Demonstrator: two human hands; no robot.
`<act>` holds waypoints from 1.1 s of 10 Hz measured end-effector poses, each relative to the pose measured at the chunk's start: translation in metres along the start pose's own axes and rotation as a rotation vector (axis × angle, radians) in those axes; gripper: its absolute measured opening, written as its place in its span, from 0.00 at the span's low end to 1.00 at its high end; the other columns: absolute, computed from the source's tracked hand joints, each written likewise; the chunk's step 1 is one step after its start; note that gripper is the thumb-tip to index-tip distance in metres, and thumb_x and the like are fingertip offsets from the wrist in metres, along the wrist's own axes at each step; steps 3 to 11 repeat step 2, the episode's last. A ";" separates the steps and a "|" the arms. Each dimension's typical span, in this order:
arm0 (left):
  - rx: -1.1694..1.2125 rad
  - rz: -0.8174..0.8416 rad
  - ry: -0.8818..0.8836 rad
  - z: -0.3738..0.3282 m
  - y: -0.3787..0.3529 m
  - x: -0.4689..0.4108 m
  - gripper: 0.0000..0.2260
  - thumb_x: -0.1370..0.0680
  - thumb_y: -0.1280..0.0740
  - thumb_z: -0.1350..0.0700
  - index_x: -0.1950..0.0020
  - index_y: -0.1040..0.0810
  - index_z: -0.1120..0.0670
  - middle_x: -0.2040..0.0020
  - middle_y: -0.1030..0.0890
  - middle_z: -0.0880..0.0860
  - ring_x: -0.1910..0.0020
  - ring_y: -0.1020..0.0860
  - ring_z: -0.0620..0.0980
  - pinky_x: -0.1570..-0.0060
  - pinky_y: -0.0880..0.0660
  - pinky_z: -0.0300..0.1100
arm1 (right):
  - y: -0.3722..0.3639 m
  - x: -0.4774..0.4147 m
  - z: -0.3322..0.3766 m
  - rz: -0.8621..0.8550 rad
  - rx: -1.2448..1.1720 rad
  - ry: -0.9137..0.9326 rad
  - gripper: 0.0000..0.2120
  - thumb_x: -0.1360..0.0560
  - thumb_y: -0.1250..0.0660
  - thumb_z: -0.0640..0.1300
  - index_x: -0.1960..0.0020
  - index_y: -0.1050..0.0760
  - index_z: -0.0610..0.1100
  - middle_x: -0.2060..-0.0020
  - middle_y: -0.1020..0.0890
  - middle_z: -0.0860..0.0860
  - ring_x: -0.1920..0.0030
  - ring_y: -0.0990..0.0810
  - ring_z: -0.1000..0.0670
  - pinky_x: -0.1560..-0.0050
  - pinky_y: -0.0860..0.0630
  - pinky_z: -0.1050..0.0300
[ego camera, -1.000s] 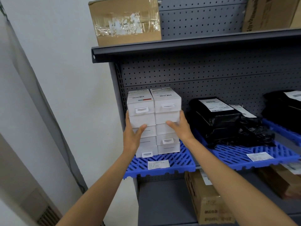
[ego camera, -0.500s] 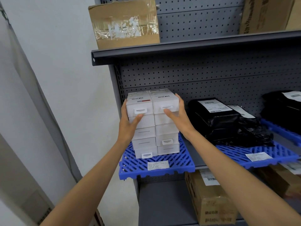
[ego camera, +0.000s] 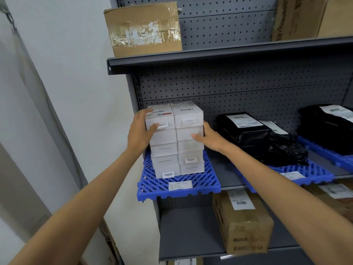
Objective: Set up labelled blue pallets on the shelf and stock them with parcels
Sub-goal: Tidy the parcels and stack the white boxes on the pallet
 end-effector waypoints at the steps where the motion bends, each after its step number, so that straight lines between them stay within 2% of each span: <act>1: -0.206 0.029 -0.301 -0.040 -0.004 0.008 0.17 0.22 0.31 0.57 0.34 0.26 0.53 0.35 0.25 0.51 0.35 0.28 0.50 0.37 0.31 0.42 | 0.004 0.013 -0.010 0.092 0.151 -0.037 0.33 0.21 0.35 0.51 0.22 0.46 0.47 0.30 0.29 0.47 0.31 0.30 0.46 0.34 0.34 0.56; 2: -0.357 0.216 -0.519 -0.071 -0.035 0.034 0.14 0.22 0.31 0.57 0.37 0.23 0.53 0.38 0.22 0.52 0.36 0.27 0.52 0.36 0.30 0.47 | 0.014 0.030 -0.016 0.163 0.359 -0.071 0.30 0.21 0.36 0.53 0.24 0.41 0.46 0.32 0.28 0.45 0.31 0.30 0.45 0.33 0.33 0.53; 11: -0.357 0.216 -0.519 -0.071 -0.035 0.034 0.14 0.22 0.31 0.57 0.37 0.23 0.53 0.38 0.22 0.52 0.36 0.27 0.52 0.36 0.30 0.47 | 0.014 0.030 -0.016 0.163 0.359 -0.071 0.30 0.21 0.36 0.53 0.24 0.41 0.46 0.32 0.28 0.45 0.31 0.30 0.45 0.33 0.33 0.53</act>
Point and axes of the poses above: each hand's wrist, its own x-axis away from the middle knuckle, its own y-axis out of the back of the hand, z = x × y, the point moved 8 cm from there along -x, towards the middle knuckle
